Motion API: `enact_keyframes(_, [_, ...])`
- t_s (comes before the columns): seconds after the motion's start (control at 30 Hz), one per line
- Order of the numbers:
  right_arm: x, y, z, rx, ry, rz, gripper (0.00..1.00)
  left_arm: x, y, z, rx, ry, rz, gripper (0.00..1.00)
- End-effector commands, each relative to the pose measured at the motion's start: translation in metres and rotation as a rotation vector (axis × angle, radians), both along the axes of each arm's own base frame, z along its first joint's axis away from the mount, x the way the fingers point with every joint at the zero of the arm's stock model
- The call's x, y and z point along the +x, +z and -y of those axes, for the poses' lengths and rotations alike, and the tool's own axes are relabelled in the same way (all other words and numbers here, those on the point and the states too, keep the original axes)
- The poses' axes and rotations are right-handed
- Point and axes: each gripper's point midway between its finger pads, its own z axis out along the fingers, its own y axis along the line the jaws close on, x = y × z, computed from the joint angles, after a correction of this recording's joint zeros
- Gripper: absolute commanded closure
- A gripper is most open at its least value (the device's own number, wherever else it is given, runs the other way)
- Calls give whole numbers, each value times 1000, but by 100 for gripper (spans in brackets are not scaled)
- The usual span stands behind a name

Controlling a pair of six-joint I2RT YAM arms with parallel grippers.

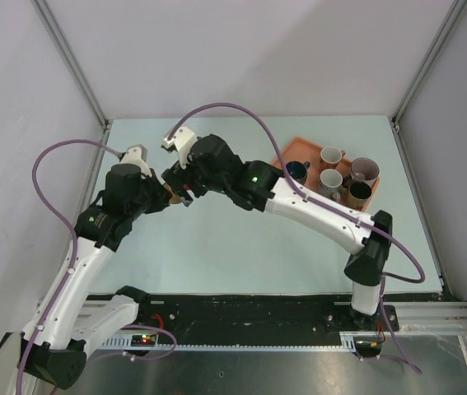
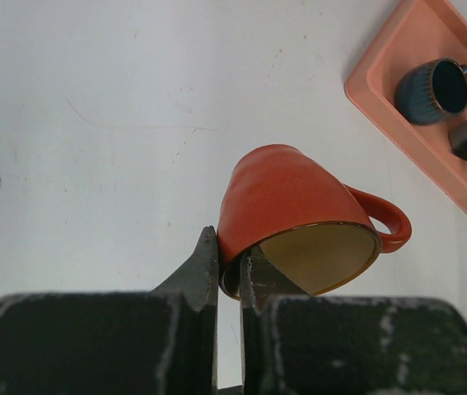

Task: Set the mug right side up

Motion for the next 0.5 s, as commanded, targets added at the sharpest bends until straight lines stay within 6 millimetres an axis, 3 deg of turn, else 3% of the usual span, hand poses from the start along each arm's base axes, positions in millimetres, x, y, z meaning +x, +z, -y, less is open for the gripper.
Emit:
enact_keyframes(0.0, [15, 11, -11, -25, 32, 66, 22, 5, 25, 2, -73, 36, 53, 100])
enact_keyframes(0.3, [30, -25, -20, -127, 60, 59, 36, 7, 27, 3, -83, 33, 58, 100])
enact_keyframes(0.37, [38, -31, -23, -162, 41, 71, 46, 8, 28, 5, -86, 25, 60, 100])
enact_keyframes(0.43, [46, -41, -23, -199, 16, 66, 63, 8, 29, 7, -83, 8, 66, 100])
enact_keyframes(0.47, [49, -44, -22, -204, 2, 58, 81, 8, 30, 8, -82, -4, 70, 100])
